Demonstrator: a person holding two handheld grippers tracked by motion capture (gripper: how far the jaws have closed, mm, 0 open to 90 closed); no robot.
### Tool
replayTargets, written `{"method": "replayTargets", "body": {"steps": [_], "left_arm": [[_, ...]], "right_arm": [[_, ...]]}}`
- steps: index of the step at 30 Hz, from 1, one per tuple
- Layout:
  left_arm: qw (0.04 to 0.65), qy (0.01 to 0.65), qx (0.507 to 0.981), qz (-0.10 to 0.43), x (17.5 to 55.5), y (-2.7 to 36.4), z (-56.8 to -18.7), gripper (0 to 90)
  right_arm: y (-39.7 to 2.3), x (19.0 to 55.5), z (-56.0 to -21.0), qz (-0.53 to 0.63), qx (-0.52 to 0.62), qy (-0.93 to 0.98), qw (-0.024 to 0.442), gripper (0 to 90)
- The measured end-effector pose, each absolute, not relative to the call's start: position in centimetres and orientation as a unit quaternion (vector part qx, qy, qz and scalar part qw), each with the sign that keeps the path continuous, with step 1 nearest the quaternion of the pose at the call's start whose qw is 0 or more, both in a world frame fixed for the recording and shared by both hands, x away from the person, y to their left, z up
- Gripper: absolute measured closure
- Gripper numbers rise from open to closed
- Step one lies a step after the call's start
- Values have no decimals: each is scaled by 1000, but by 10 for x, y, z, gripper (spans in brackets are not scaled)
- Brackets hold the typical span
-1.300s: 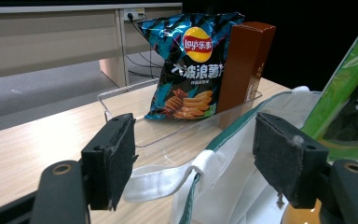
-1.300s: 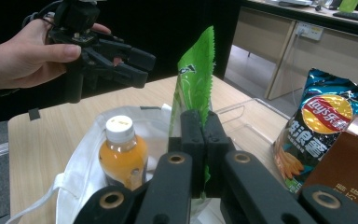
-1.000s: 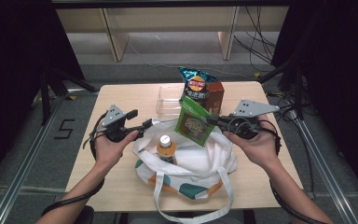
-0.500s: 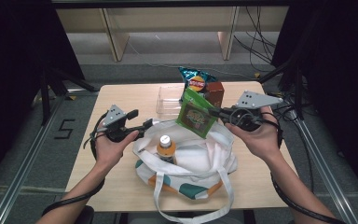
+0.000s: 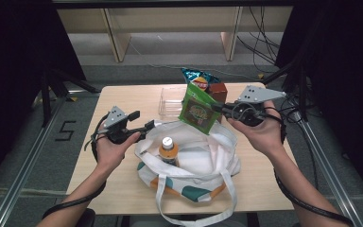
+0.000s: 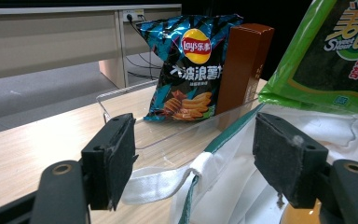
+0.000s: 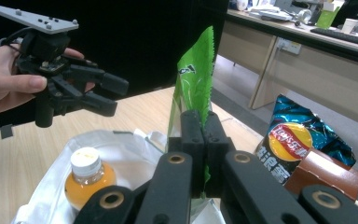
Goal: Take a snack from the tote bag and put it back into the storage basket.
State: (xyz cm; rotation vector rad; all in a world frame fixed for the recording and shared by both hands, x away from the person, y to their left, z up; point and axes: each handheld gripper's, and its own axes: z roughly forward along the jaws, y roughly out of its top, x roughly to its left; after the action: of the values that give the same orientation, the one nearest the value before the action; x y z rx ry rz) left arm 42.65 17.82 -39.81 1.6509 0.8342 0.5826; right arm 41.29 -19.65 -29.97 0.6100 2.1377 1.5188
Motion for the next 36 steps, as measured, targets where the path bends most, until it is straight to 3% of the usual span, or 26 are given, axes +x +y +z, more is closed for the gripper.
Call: {"method": "replayTargets", "body": {"steps": [36], "left_arm": [[568, 353, 701, 249, 427, 179, -397, 292]], "right_arm": [[-192, 449, -295, 557, 243, 758, 236, 900]]}}
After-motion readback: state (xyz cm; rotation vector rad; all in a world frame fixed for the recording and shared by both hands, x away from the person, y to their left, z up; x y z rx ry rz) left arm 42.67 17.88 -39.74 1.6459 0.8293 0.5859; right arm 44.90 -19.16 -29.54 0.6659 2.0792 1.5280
